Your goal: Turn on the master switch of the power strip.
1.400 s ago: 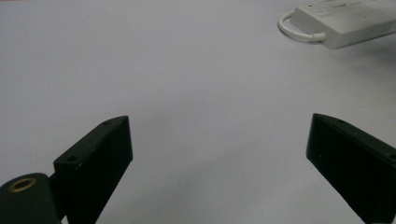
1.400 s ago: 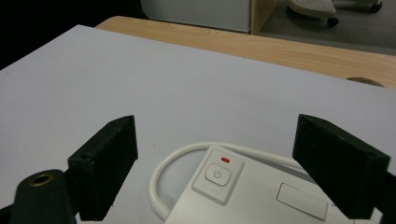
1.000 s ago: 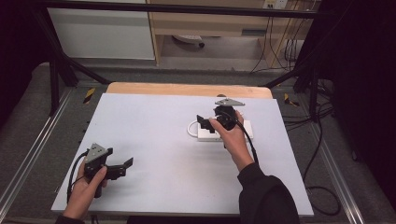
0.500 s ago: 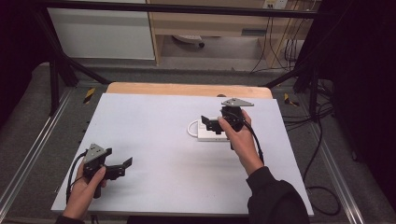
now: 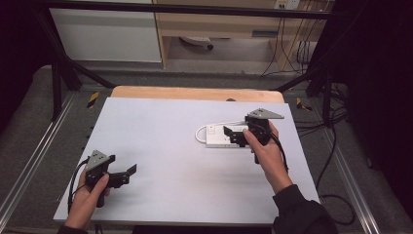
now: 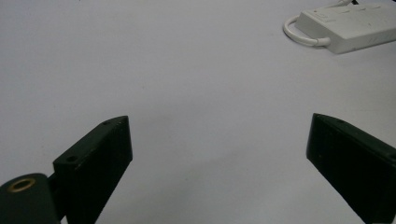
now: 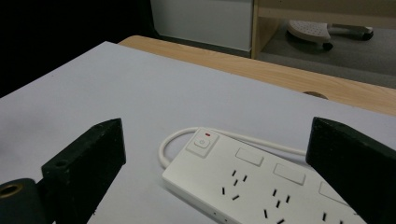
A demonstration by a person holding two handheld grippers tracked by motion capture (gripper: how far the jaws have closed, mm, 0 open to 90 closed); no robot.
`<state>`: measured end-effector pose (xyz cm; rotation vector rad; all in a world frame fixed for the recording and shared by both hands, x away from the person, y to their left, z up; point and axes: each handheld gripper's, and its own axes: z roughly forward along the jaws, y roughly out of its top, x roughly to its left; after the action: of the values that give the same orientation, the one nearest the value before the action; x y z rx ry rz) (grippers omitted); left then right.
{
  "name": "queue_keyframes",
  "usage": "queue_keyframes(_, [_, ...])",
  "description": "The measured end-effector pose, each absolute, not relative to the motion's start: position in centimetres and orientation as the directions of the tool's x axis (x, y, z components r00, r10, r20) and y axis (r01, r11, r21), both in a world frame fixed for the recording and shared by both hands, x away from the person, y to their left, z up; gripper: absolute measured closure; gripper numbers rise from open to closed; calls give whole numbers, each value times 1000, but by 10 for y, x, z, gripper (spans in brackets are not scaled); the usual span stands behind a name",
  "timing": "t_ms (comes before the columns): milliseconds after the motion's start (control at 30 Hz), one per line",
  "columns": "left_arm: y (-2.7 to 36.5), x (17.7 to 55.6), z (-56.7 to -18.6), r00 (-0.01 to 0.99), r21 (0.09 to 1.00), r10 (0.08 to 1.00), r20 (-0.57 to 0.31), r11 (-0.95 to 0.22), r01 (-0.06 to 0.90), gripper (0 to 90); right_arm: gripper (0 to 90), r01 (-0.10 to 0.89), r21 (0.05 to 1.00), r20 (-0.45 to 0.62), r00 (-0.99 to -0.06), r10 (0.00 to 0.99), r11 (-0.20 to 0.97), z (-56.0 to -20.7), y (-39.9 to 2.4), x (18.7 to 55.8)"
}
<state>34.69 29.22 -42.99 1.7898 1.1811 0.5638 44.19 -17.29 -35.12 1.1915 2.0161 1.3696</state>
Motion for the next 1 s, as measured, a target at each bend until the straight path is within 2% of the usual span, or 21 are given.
queue_keyframes(1000, [292, 346, -430, 430, 859, 897, -99, -141, 492, 69, 58, 363, 929, 121, -480, 869, 71, -366, -254, 383])
